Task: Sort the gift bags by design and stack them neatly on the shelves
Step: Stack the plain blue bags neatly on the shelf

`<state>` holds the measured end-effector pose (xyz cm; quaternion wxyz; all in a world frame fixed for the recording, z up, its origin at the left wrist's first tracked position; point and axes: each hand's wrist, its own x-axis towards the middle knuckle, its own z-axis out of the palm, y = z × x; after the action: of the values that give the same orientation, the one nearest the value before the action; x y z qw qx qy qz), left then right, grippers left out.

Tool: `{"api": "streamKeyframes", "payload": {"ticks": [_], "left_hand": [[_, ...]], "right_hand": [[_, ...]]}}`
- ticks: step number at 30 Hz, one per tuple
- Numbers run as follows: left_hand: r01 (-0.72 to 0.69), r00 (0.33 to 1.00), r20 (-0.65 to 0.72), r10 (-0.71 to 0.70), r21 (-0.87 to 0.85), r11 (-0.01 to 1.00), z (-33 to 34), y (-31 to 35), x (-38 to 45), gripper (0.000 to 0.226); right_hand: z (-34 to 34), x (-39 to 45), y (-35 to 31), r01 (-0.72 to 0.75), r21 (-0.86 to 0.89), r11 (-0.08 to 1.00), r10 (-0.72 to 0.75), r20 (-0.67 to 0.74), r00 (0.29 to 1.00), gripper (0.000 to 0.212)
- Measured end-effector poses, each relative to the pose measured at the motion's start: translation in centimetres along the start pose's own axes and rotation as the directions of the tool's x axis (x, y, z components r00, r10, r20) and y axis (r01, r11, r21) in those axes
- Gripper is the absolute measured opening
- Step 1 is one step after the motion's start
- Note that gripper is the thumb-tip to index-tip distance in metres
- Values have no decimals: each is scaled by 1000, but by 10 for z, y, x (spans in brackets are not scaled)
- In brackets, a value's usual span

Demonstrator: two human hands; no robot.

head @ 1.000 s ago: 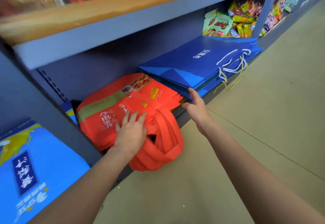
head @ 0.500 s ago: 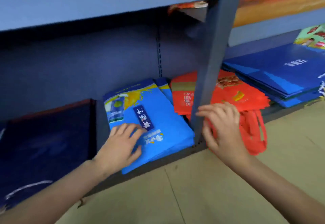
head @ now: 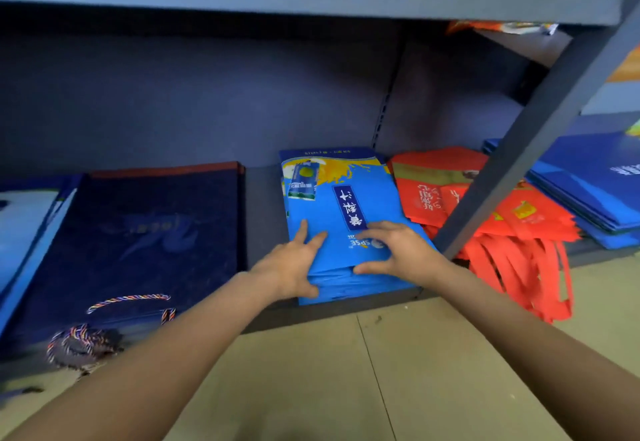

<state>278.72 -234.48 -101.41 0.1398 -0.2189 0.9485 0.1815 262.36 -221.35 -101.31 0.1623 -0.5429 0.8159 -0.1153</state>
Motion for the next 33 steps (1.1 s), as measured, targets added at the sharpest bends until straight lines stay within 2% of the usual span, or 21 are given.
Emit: {"api": "streamKeyframes", "payload": {"ticks": [2,6,10,14,16,19,21,25,28,30,33], "left_hand": [[-53,998,-17,53,-44,998,-13,-8,0,97],[-84,993,-90,71,-144,986,-36,-15,-2,92],[-103,984,-166,69,-211,972,-49,-14,-6,82],[-84,990,-128,58,-210,974,-51,-13,-8,79],[-72,995,-77,61,-153,986,-46,-12,-6,79],[-62,998,0,62,23,998,-34,-8,-3,81],[-53,998,25,50,131,990,-24,-7,0,82],[-41,999,5,41,175,984,-17,-9,6,86],[-17,999,53,2,277,961,-5,-2,4,97],[12,995,90,-51,397,918,10,5,2,109],[41,995,62,-83,502,864,29,11,6,108]], "right_hand": [[-9,-1,3,49,3,999,-49,-105,993,61],[-22,1,0,88,4,996,-85,-221,972,66],[-34,4,-1,100,48,994,-85,-254,964,59],[-39,3,-7,74,69,995,-58,-204,977,40],[-35,1,-10,53,90,995,-39,-152,988,37],[-22,-3,-10,29,91,995,-22,-74,997,37],[-14,-2,-10,28,99,995,-21,-68,997,34],[-15,1,-10,46,99,994,-35,-110,993,30],[-14,2,-7,17,46,999,-15,-31,999,43],[-4,3,-6,17,-89,996,-12,58,998,57],[11,4,-3,-2,-208,978,29,127,992,78]]}}
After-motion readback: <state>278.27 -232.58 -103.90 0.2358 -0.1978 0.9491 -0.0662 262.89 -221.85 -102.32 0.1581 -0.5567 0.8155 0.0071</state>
